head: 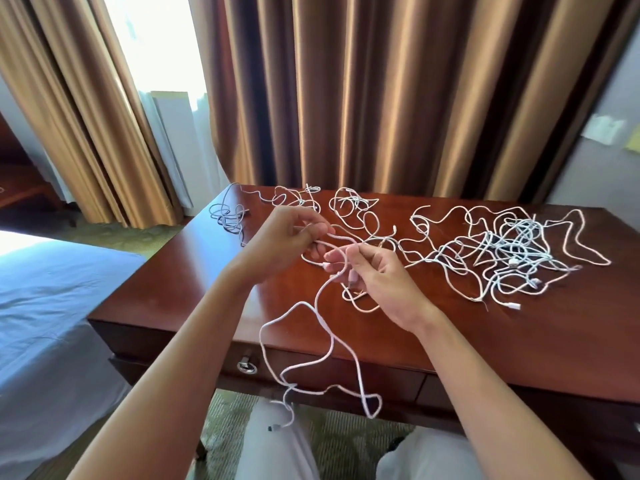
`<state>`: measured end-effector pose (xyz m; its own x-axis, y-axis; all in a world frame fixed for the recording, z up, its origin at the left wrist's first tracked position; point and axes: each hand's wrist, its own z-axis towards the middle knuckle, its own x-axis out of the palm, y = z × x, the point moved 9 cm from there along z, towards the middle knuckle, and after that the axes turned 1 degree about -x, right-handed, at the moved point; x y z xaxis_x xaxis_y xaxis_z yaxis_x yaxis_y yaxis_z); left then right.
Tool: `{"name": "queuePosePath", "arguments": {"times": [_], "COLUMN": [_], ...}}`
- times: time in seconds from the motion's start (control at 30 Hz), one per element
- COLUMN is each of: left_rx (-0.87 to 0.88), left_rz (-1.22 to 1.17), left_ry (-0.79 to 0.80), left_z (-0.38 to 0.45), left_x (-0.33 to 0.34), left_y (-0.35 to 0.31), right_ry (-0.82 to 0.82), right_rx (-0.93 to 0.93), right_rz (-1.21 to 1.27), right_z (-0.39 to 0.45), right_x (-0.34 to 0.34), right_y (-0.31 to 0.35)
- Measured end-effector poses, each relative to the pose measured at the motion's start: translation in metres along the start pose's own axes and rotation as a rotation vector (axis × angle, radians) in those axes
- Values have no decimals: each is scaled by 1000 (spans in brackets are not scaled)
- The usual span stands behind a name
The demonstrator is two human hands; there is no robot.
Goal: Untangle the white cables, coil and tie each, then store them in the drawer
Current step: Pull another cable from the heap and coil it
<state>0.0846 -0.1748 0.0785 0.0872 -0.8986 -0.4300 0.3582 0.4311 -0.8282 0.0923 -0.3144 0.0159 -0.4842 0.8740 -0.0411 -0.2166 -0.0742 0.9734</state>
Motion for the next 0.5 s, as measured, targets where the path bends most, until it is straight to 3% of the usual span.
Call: {"name": "queuePosePath", "arguments": {"times": [0.13, 0.23, 0.4, 0.5], "left_rx": [32, 35, 34, 46], "left_rz": [74, 51, 8, 154], "left_ry": [8, -24, -60, 0], "left_z": [8, 9, 3, 3], "left_x": [6, 5, 6, 12], "left_y": [-14, -14, -8, -5], "right_ry": [168, 129, 93, 106], "right_rx": [145, 134, 88, 75], "right_rz": [252, 303, 112, -19], "right_z": [-12, -13, -15, -17], "right_x": [19, 9, -7, -11], "right_y": [-3, 2, 6, 10]}}
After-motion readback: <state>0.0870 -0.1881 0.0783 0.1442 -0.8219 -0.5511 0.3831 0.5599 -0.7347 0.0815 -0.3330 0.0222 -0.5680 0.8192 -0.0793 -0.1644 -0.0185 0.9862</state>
